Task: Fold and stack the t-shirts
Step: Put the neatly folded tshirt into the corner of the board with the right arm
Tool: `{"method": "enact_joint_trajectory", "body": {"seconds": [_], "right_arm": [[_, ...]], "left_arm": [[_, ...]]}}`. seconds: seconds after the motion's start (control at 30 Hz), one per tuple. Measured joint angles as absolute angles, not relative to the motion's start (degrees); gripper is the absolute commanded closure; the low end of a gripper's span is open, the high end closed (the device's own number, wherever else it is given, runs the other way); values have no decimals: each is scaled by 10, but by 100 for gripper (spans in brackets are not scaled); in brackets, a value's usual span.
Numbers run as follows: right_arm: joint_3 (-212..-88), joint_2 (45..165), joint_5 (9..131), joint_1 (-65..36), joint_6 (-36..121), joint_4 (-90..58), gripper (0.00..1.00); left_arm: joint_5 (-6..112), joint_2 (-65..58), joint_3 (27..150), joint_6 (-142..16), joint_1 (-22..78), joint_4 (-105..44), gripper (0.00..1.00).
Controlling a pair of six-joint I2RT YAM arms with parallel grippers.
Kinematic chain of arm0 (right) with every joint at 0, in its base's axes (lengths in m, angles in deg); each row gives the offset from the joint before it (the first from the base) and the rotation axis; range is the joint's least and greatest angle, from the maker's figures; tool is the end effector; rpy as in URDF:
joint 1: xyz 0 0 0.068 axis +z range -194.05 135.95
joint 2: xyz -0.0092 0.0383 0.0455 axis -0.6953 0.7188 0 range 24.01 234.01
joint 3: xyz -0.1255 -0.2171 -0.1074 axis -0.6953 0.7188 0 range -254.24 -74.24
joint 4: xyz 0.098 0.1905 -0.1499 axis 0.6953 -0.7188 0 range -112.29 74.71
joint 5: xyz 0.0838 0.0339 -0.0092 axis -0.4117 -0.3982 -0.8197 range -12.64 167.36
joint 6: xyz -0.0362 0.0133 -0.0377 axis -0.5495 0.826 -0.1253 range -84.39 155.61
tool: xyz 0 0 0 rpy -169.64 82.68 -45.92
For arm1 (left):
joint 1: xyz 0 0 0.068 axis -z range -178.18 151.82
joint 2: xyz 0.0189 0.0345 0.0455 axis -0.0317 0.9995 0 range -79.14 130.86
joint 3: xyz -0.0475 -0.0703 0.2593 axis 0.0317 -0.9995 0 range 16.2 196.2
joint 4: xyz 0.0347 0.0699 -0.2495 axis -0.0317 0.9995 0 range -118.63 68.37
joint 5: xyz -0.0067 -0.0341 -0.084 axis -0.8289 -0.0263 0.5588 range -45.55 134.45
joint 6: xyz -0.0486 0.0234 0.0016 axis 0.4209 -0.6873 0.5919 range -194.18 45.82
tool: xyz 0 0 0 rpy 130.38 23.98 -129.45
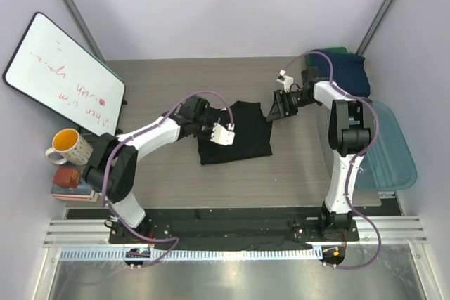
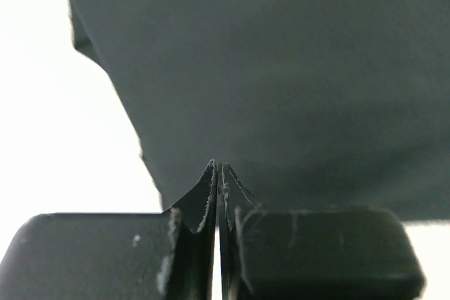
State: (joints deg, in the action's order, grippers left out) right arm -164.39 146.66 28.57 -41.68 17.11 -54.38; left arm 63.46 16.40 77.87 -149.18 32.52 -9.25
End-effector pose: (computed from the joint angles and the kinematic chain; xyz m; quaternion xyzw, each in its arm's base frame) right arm 0.4306 0.0446 0.1623 -0.2278 0.8722 0.3833 0.2014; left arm 0.2922 -0.1870 0.2032 0.7775 0.5237 -0.0279 0.3470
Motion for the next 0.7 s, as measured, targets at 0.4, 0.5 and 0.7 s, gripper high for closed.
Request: {"method": "enact_joint_trajectory", "body": {"seconds": [0.4,0.5,0.7], "right_arm": [[-1639,1486,282,-419,191,-552,34],[-1636,1486,279,-419,198,-551,35],[-1633,1486,277,-419,210,-544,35]], "left_arm": [[621,289,916,-1490,379,-112,100],[619,300,925,-1478,388,-123,99],[573,289,881,-1433,409,-179,71]]}}
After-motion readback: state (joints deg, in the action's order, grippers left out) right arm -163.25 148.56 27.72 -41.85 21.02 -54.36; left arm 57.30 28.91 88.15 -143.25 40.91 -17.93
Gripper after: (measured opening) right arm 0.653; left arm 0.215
